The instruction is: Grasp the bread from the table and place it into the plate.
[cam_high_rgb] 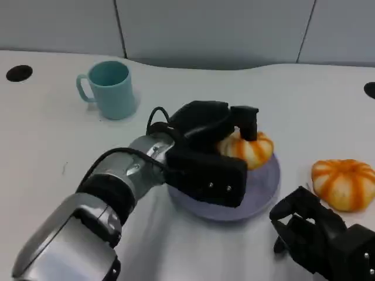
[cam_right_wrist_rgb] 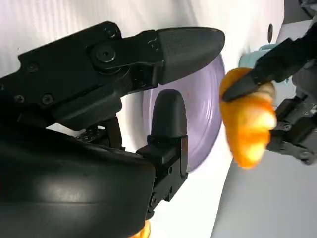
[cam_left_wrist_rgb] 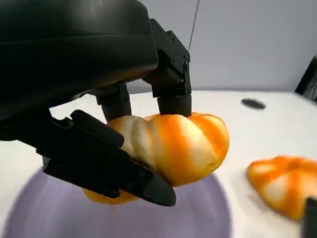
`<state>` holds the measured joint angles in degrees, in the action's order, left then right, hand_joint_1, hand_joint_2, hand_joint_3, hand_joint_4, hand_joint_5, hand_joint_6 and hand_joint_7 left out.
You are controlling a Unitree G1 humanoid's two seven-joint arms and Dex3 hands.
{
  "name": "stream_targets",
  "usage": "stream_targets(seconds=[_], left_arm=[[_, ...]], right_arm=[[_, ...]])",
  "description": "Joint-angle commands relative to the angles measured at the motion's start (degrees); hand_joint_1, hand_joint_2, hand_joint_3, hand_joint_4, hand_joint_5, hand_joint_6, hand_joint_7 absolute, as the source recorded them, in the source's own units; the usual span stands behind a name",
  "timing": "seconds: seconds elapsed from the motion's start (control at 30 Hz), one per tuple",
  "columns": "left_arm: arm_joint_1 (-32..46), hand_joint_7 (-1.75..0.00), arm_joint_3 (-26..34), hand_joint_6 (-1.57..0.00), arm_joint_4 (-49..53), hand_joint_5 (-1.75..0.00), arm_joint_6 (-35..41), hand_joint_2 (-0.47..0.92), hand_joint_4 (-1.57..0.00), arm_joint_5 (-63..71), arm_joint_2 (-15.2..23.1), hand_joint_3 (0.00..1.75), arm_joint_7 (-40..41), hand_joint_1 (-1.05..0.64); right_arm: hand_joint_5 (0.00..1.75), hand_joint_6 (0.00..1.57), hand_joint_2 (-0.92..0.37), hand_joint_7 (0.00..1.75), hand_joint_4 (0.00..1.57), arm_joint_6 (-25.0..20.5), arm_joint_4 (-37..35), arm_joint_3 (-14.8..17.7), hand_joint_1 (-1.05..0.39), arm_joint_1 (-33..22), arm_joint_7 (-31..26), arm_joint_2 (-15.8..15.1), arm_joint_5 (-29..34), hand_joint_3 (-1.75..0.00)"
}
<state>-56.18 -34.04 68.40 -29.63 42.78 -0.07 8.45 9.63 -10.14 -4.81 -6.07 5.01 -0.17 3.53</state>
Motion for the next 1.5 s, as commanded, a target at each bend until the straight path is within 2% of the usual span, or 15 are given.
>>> stream_targets(seconds=[0.03, 0.13, 0.2, 0.3, 0.4, 0.5, 0.63, 0.8, 0.9, 1.03, 1.23, 1.33, 1.4, 1.47, 1.5], left_arm=[[-3.11, -0.71, -3.57, -0.34, 0.8, -0.98, 2.27, 0.92, -0.24, 3.83, 1.08, 0.05, 0.42, -0.58], [-3.6, -0.36, -5.27, -0.26, 1.0, -0.68, 2.58, 0.92, -0.09, 5.48, 1.43, 0.05, 1.18, -0.7], [-3.82, -0.29, -6.12, -0.22, 1.18, -0.61, 2.74, 0.92, -0.03, 6.24, 1.59, 0.07, 1.75, -0.76], [-4.21, -0.2, -6.85, -0.15, 1.39, -0.31, 3.41, 0.92, 0.0, 6.63, 1.75, 0.13, 1.04, -0.86], [-4.33, -0.17, -7.22, -0.14, 1.47, -0.23, 3.61, 0.92, 0.0, 6.43, 1.78, 0.15, 0.93, -0.88], [-4.98, -0.06, -6.6, -0.03, 1.23, -0.05, 4.11, 0.92, 0.0, 5.25, 2.33, 0.33, -3.13, -1.01], [-3.68, -0.03, -3.07, -0.03, -0.72, 0.0, 1.64, 0.92, 0.0, 0.77, 4.59, 0.39, -6.78, -1.05], [3.23, -0.06, 7.68, -0.1, -5.56, -0.03, -6.57, 0.92, -0.05, -13.94, 9.15, 0.31, -15.19, -0.98], [8.15, -0.07, 13.56, -0.17, -9.99, -0.07, -8.38, 0.92, -0.13, -23.69, 10.32, 0.28, -22.85, -0.92], [18.12, -0.12, 24.38, -0.33, -21.17, -0.18, -3.8, 0.92, -0.31, -45.12, 9.31, 0.22, -36.91, -0.87], [26.48, -0.15, 31.15, -0.47, -33.39, -0.33, 2.44, 0.92, -0.55, -56.93, 8.47, 0.25, -41.28, -0.79], [35.29, -0.24, 38.16, -0.73, -45.69, -0.77, 18.74, 0.92, -0.63, -72.93, 7.59, 0.16, -42.31, -0.61], [39.59, -0.38, 40.11, -0.8, -50.51, -1.1, 23.69, 0.92, -0.62, -76.13, 7.93, 0.18, -41.76, -0.57], [42.58, -0.9, 41.36, -0.65, -53.57, -1.49, 26.69, 0.92, -0.55, -77.33, 7.99, 0.21, -41.36, -0.52], [44.67, -1.01, 42.11, -0.6, -55.33, -1.54, 29.31, 0.92, -0.54, -78.27, 7.99, 0.22, -40.52, -0.51]], right_arm=[[1.75, 0.36, -0.92, 1.75, 0.59, 0.73, 0.4, 0.3, -0.29, -0.5, -0.08, -0.28, -0.58, -0.32], [1.75, 0.36, -0.92, 1.75, 0.59, 0.93, 0.4, 0.23, -0.29, -0.62, -0.21, -0.36, -0.42, -0.32], [1.75, 0.36, -0.92, 1.75, 0.58, 0.96, 0.39, 0.28, -0.29, -0.59, -0.15, -0.43, -0.53, -0.32], [1.75, 0.37, -0.92, 1.75, 0.58, 1.02, 0.18, 0.38, -0.29, -0.32, -0.05, -0.55, -0.65, -0.32], [1.75, 0.37, -0.92, 1.75, 0.58, 1.03, 0.14, 0.4, -0.29, -0.28, -0.02, -0.56, -0.69, -0.32], [1.75, 0.37, -0.92, 1.75, 0.59, 0.19, 0.23, 0.69, -0.28, 0.0, 0.15, -0.69, -1.06, -0.32], [1.75, 0.38, -0.92, 1.75, 0.59, 0.26, 0.24, 0.59, -0.29, 0.21, -0.36, -1.24, -0.13, -0.32], [1.75, 0.39, -0.92, 1.75, 0.6, 0.2, 0.21, 0.92, -0.29, 0.18, -0.5, -1.22, -0.4, -0.32], [1.75, 0.38, -0.92, 1.75, 0.6, 0.38, 0.44, 1.24, -0.29, -0.1, 0.09, -1.32, -1.02, -0.32], [1.75, 0.38, -0.92, 1.75, 0.59, -0.37, 1.17, 1.36, -0.29, -0.4, 0.23, -1.36, -0.94, -0.32], [1.75, 0.39, -0.92, 1.75, 0.58, -0.98, 1.65, 1.27, -0.29, -0.61, 0.11, -1.19, -0.71, -0.31], [1.75, 0.39, -0.92, 1.75, 0.6, -1.07, 1.84, 1.15, -0.28, -0.77, 0.28, -1.01, -0.92, -0.3], [1.75, 0.39, -0.92, 1.75, 0.6, -0.85, 1.75, 1.15, -0.28, -0.88, 0.35, -0.99, -1.0, -0.3], [1.75, 0.38, -0.92, 1.75, 0.6, -0.61, 1.62, 1.19, -0.28, -0.98, 0.48, -0.96, -1.15, -0.31], [1.75, 0.38, -0.92, 1.75, 0.6, -0.35, 1.45, 1.28, -0.28, -1.02, 0.68, -0.89, -1.46, -0.31]])
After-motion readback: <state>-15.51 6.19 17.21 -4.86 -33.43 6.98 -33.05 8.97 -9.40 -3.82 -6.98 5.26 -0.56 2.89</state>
